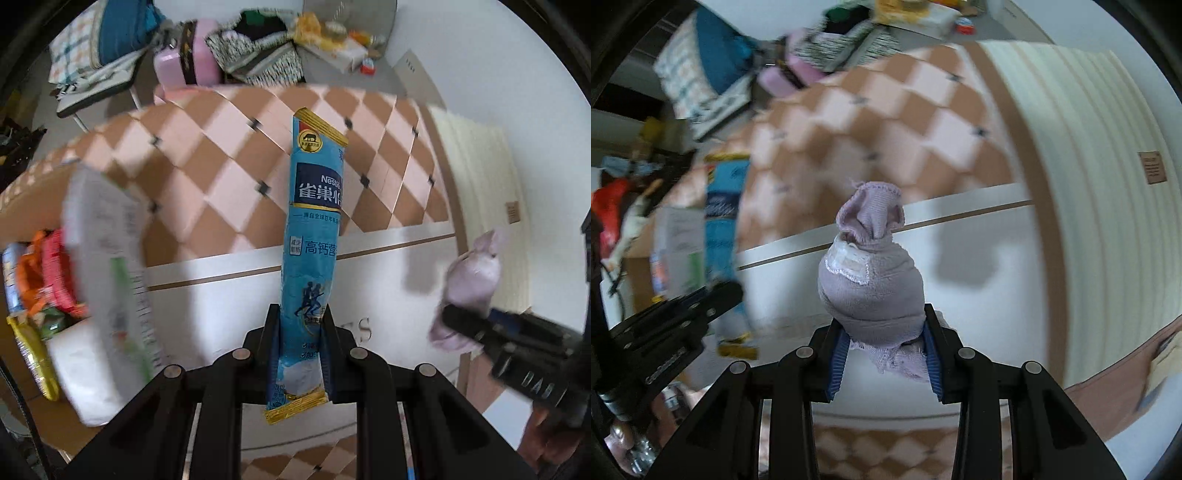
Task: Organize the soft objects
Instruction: 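Grasp the lilac sock with the right tool while the left tool holds the drink stick, then drop the drink stick and sock into the box by opening both tools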
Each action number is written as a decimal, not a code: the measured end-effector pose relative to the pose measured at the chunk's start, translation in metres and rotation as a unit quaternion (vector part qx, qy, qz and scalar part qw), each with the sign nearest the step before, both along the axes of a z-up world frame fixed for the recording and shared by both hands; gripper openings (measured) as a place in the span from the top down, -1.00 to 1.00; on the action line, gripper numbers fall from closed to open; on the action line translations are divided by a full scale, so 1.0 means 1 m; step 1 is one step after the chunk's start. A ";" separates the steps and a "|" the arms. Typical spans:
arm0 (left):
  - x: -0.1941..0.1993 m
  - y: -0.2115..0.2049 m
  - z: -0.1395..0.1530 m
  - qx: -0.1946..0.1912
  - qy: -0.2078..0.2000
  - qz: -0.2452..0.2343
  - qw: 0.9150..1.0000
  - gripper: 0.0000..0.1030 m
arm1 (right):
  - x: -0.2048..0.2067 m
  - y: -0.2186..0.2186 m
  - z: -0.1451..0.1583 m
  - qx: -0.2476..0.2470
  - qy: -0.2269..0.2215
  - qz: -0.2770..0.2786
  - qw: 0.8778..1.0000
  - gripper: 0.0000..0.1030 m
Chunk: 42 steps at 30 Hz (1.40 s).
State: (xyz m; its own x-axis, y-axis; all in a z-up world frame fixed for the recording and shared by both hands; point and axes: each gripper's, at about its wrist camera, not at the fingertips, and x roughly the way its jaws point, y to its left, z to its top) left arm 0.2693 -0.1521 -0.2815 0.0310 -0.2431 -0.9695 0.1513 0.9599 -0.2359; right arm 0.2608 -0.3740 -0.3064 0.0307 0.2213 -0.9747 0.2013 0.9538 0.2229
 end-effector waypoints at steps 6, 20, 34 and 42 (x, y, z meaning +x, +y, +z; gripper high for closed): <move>-0.027 0.090 0.051 -0.003 -0.043 0.046 0.998 0.69 | -0.018 0.116 0.044 0.052 -0.041 0.023 0.998 0.25; -0.034 0.319 0.023 0.091 0.003 0.178 0.980 0.68 | 0.014 0.324 0.050 0.001 -0.046 0.109 0.993 0.25; -0.044 0.376 -0.050 0.094 0.104 0.234 0.962 0.26 | 0.064 0.364 -0.014 -0.099 0.000 0.144 0.985 -0.64; -0.049 0.370 -0.023 0.111 0.062 0.219 0.967 -0.13 | 0.056 0.363 -0.011 -0.090 -0.004 0.134 0.987 -0.84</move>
State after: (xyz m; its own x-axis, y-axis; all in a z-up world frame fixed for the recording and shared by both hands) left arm 0.2200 0.2180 -0.3050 -0.0370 -0.0179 -0.9992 -0.2985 0.9544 -0.0061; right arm 0.3171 -0.0110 -0.3171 0.0027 0.0465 -0.9989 -0.0645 0.9968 0.0463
